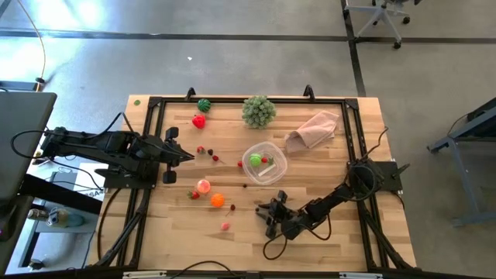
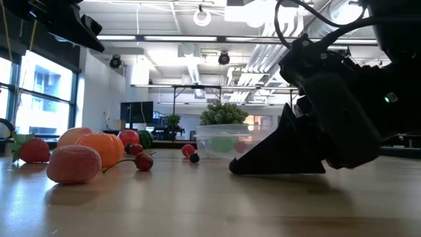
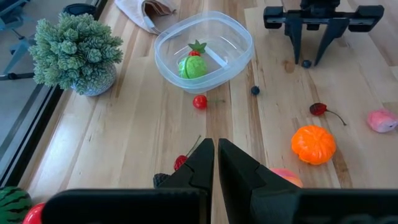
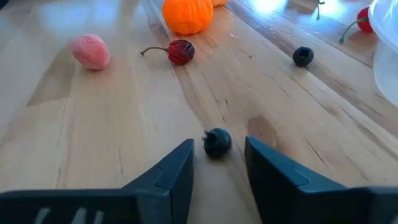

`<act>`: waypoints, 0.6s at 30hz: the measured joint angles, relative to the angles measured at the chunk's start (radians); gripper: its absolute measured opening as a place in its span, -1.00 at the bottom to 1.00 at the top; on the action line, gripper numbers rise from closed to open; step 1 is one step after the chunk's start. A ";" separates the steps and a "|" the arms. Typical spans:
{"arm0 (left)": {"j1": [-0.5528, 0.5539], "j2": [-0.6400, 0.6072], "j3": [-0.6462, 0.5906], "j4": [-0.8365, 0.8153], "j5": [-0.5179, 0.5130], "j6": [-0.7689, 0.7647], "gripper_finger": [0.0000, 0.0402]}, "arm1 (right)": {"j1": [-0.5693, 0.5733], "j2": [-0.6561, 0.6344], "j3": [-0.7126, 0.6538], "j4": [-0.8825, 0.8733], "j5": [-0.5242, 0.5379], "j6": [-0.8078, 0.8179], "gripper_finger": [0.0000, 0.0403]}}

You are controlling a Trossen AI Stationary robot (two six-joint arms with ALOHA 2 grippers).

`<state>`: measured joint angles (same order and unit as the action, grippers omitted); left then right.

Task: Pick and placing Produce into tupperware
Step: Put the bottom blueberry into the container

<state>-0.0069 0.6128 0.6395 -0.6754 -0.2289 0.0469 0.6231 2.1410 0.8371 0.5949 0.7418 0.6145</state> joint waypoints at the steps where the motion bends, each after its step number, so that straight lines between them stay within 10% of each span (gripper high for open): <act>1: 0.000 0.000 0.000 0.000 0.000 0.000 -0.93 | 0.000 0.000 0.000 -0.001 0.000 -0.006 -0.38; 18: 0.000 0.000 0.000 0.000 0.000 0.000 -0.93 | 0.000 0.000 -0.002 0.008 -0.007 -0.094 -0.47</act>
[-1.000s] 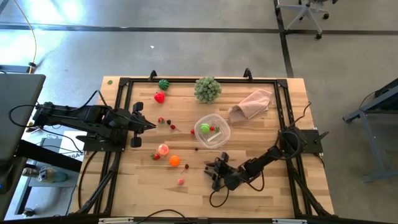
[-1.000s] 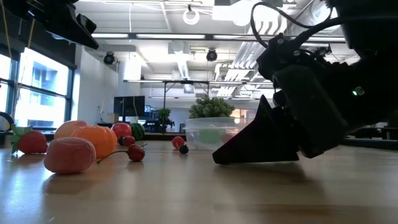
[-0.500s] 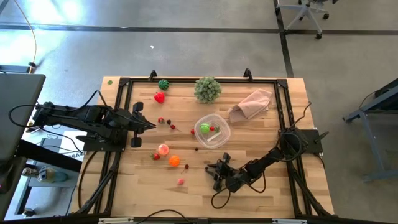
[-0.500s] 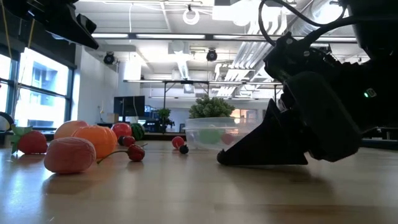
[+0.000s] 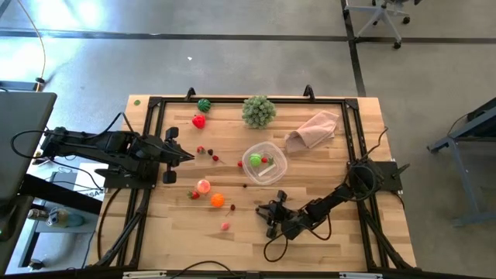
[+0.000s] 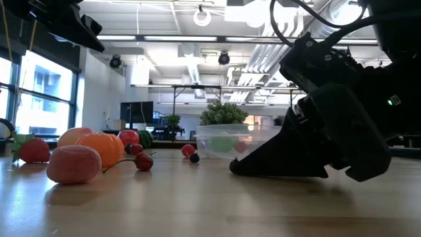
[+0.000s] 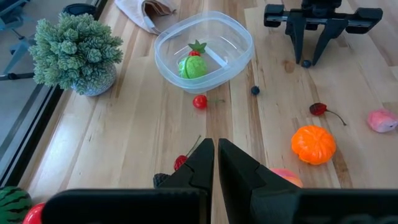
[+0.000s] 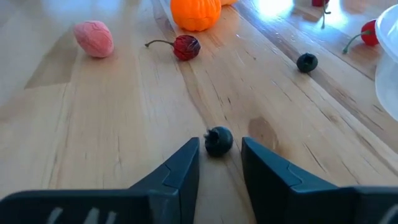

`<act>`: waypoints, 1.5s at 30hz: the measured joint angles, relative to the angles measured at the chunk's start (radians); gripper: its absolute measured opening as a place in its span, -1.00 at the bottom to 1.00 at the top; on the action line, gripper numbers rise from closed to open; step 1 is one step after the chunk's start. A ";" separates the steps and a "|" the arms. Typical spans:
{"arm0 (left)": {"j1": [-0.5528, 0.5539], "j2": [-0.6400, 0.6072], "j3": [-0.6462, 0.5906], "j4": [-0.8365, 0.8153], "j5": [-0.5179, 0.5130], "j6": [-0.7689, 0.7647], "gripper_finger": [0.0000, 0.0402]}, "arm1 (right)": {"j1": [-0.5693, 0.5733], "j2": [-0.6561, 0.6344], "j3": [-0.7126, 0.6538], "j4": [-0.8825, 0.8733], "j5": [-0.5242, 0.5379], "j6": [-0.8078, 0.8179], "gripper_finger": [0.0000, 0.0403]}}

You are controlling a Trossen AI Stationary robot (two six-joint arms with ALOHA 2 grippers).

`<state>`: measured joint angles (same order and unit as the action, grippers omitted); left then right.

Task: Pick and placing Produce into tupperware
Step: Put the bottom blueberry into the container

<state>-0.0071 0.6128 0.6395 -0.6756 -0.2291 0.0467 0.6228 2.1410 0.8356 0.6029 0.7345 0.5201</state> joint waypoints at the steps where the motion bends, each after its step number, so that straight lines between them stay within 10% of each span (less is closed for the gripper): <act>1: 0.000 0.000 0.000 0.000 0.000 0.000 -0.93 | 0.000 0.000 0.000 0.000 0.000 -0.002 -0.47; 45: 0.000 0.000 0.000 0.000 0.000 0.000 -0.93 | -0.019 0.003 0.002 0.073 0.007 -0.031 -0.77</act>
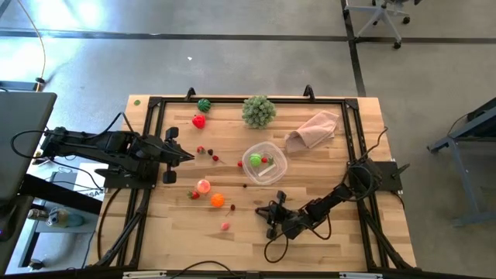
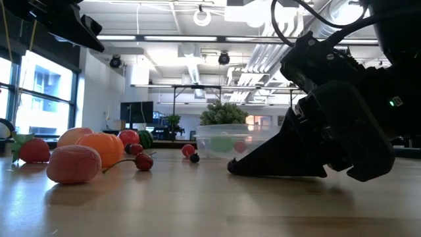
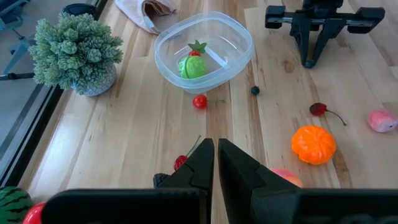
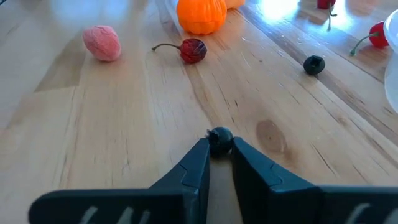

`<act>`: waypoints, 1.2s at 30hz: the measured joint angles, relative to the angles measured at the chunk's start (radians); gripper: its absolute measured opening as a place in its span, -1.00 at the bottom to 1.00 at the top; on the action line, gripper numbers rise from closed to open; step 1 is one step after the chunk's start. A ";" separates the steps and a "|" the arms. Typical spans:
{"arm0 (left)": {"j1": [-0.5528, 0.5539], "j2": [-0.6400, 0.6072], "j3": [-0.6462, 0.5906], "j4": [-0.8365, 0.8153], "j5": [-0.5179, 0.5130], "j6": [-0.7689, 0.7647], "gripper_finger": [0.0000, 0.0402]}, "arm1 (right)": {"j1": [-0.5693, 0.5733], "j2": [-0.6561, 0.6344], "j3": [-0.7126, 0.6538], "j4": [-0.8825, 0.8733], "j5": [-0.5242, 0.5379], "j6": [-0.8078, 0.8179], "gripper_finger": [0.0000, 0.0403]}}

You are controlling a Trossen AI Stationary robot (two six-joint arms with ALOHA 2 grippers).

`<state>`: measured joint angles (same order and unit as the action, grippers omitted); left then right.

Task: Pick and placing Produce into tupperware
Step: Put the bottom blueberry into the container

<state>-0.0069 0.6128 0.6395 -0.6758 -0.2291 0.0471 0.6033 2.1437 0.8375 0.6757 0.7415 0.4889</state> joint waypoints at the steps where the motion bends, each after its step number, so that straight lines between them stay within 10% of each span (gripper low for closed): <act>1: 0.000 0.000 0.000 0.000 0.000 0.000 -0.93 | 0.000 0.000 0.000 0.002 0.002 0.000 -0.77; 36: 0.000 0.000 0.000 0.000 0.000 0.000 -0.93 | -0.043 -0.024 -0.001 0.054 -0.042 -0.071 -0.89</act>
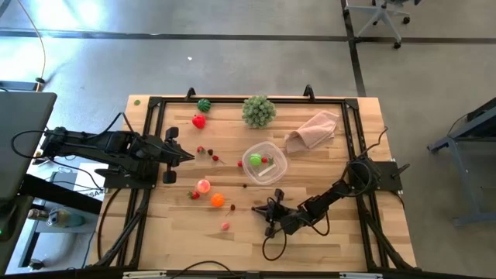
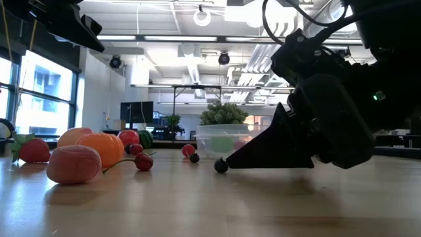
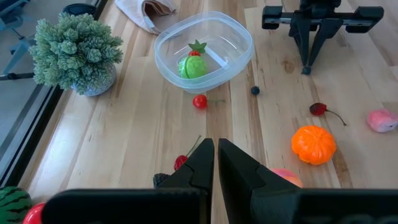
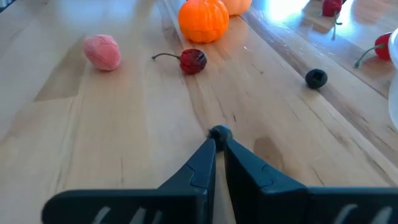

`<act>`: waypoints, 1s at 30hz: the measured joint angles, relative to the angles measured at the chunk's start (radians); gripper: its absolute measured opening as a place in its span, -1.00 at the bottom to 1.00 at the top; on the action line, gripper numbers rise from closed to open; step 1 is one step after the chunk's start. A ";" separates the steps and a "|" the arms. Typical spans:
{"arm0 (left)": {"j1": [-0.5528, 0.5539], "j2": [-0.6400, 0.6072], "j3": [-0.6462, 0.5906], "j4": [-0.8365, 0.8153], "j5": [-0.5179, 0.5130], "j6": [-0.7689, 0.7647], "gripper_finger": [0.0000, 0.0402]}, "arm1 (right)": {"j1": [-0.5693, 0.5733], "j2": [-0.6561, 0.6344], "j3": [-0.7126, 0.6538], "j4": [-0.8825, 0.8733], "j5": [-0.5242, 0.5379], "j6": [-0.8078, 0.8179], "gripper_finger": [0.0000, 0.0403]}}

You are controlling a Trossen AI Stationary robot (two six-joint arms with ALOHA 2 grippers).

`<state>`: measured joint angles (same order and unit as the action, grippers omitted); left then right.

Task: Pick and placing Produce into tupperware
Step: Put the bottom blueberry into the container

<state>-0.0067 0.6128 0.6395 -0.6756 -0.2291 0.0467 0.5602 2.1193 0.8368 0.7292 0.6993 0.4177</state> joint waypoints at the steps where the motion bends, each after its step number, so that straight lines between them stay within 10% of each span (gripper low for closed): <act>1: 0.000 0.000 0.000 0.000 0.000 0.000 -0.93 | -0.002 0.000 0.000 -0.002 -0.006 0.002 -0.89; 30: 0.000 0.000 0.000 0.000 0.000 0.000 -0.93 | -0.041 -0.004 0.003 -0.038 -0.084 0.055 -0.34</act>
<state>-0.0068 0.6131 0.6395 -0.6755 -0.2291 0.0471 0.5194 2.1151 0.8402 0.6914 0.6150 0.4732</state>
